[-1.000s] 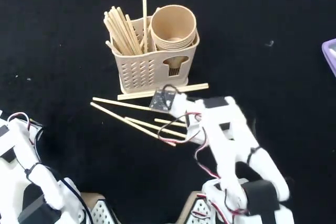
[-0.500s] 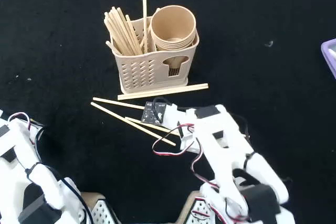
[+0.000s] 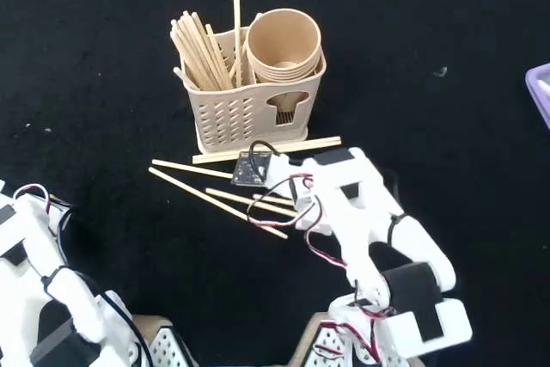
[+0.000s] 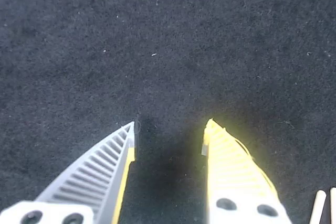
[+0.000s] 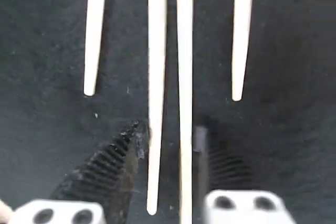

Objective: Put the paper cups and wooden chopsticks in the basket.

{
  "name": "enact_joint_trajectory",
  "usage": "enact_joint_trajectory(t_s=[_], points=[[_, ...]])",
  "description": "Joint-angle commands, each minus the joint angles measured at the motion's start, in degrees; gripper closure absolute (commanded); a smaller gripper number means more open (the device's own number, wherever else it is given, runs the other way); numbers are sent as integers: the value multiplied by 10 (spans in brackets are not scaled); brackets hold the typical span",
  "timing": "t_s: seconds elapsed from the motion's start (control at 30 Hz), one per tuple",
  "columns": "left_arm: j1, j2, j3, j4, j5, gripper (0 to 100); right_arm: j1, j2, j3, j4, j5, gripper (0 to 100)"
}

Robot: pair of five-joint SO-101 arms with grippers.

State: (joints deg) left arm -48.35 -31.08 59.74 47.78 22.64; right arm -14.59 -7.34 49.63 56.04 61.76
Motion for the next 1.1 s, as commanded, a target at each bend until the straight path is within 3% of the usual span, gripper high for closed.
enact_joint_trajectory(t_s=[0.0,0.3,0.4,0.53,0.67,0.83,1.07], points=[[-4,-4,-8,-9,-3,787,7,-20,23,18,17,979],[-4,-4,-8,-9,-3,787,7,-221,81,60,16,988],[-4,-4,-8,-9,-3,787,4,-313,74,90,-19,988],[-4,-4,-8,-9,-3,787,-24,-435,44,94,-105,988],[-2,-3,-8,-9,-3,787,-102,-542,5,94,-229,988],[-2,-3,-8,-9,-3,787,-167,-611,-63,65,-329,988],[0,-3,-8,-9,-3,787,-169,-597,-95,-178,-485,988]])
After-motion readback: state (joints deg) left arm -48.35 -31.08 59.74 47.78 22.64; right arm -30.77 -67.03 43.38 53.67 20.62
